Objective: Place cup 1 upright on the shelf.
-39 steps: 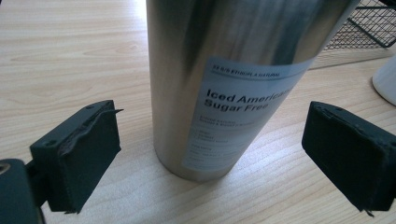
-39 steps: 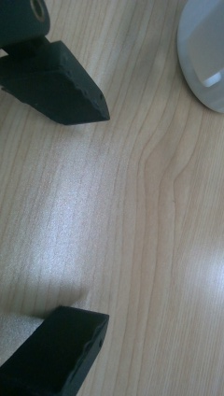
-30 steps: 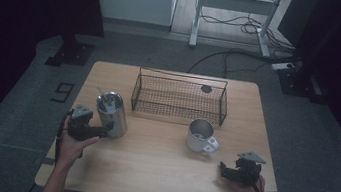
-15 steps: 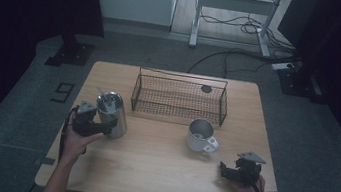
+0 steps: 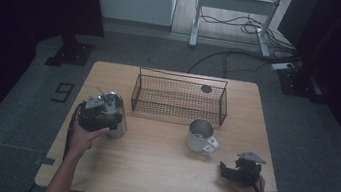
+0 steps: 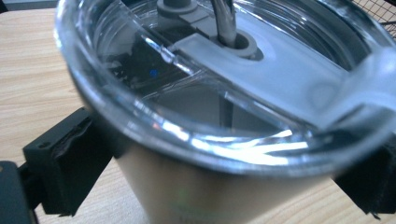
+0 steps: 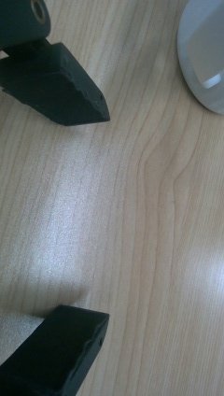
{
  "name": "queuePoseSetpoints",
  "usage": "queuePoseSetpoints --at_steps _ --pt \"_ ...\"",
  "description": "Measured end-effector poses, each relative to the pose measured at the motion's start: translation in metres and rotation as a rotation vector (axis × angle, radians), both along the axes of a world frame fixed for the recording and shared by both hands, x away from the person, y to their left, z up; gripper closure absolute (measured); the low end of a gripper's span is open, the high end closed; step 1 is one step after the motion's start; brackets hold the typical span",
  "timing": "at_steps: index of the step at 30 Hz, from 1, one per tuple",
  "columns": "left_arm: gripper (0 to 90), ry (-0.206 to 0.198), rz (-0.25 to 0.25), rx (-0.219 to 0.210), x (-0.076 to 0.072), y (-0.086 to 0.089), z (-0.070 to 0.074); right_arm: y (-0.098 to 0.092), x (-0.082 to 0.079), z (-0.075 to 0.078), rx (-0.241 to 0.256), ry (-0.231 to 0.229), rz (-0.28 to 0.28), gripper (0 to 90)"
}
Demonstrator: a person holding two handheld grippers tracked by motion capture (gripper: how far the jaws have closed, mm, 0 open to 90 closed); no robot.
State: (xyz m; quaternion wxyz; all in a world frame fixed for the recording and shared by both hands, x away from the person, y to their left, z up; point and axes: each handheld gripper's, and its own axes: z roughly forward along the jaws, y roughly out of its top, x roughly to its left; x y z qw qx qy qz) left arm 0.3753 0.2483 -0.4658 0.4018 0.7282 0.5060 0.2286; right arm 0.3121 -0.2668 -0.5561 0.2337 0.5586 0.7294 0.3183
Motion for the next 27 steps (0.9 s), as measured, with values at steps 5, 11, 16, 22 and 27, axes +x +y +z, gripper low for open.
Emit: queuePoseSetpoints --at_steps 5,11,16,22,27 --pt "1.5 -0.005 0.009 0.013 0.006 -0.004 -0.002 0.000 0.000 0.000 0.000 0.000 0.000 4.5" --pt "2.2 -0.010 0.022 0.039 0.012 -0.009 -0.004 0.000 0.000 0.000 0.000 0.000 0.000 4.5" --pt "3.6 -0.027 0.018 0.050 0.011 -0.010 -0.006 0.000 0.000 0.000 0.000 0.000 0.000 4.5" --pt "3.8 -0.014 0.030 0.054 0.012 -0.011 -0.004 0.000 0.000 0.000 0.000 0.000 -0.001 4.7" --pt "3.9 -0.012 0.034 0.048 0.012 -0.012 -0.004 0.000 0.000 0.000 0.000 0.000 -0.002 4.8"
